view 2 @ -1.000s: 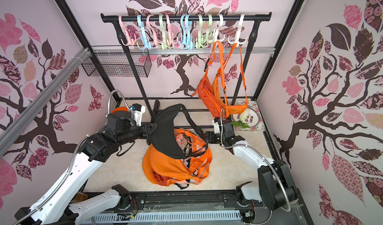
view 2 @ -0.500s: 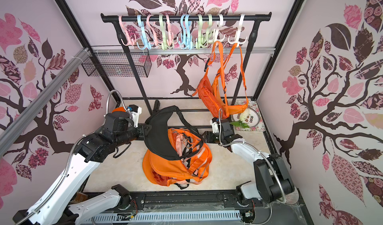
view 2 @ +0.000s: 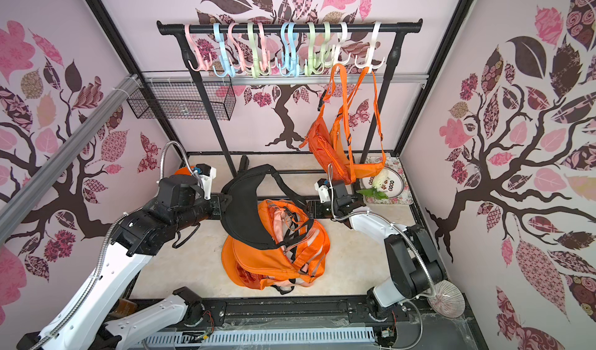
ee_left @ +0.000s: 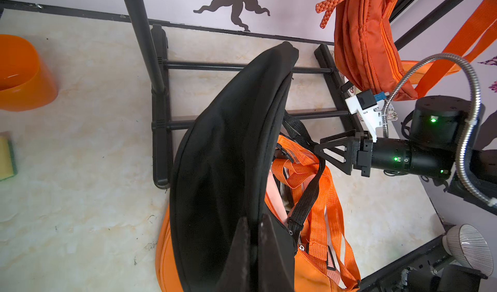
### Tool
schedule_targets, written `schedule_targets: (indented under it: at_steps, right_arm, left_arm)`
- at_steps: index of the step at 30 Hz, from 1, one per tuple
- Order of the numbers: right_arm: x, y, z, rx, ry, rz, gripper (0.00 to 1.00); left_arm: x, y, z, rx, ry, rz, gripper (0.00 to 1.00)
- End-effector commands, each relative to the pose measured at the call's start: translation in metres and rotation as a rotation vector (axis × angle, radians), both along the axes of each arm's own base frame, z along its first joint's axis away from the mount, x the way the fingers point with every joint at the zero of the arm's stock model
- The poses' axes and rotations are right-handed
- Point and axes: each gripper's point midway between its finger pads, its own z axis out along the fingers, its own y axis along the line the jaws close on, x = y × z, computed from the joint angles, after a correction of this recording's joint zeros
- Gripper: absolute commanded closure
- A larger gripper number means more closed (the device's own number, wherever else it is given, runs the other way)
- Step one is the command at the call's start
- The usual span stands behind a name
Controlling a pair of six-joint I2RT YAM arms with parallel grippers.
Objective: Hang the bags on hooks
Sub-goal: Pick up the bag from the bag.
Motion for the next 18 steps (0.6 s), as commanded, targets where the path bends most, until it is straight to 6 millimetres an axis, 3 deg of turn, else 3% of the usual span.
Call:
schedule_targets:
  at_steps: [1, 6, 12, 18]
  right_arm:
    - [0.005, 0.004, -0.009, -0.019, 0.016, 0.002, 0.35]
    - [-0.001, 0.012, -0.022, -0.014, 0.063, 0.039, 0.41]
    - [-0.006, 0.014, -0.028, -0.018, 0.087, 0.051, 0.61]
    - [-0.002, 0.009, -0.012, -0.035, 0.052, 0.023, 0.77]
  left_arm:
    - [-0.001, 0.005, 0.011, -0.006, -0.038, 0.01, 1.0]
    - [-0.002, 0.006, 0.008, -0.008, -0.033, 0.014, 1.0]
    - [-0.001, 0.005, 0.004, -0.01, -0.024, 0.013, 1.0]
    - [-0.001, 0.006, 0.002, -0.005, -0.026, 0.019, 1.0]
